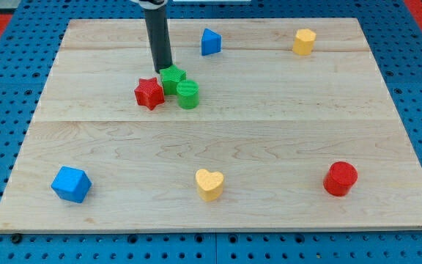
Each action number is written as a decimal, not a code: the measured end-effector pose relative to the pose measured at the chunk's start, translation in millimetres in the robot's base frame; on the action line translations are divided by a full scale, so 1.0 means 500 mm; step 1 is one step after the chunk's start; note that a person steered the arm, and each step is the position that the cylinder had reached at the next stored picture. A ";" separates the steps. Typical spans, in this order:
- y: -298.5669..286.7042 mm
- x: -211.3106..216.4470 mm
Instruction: Place the red circle towards the bottom left of the green circle
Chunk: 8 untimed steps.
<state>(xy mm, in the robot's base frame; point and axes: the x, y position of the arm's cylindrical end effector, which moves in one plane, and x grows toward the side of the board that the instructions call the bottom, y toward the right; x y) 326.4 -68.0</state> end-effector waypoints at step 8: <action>0.629 0.471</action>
<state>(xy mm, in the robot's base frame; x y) 562.2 246.7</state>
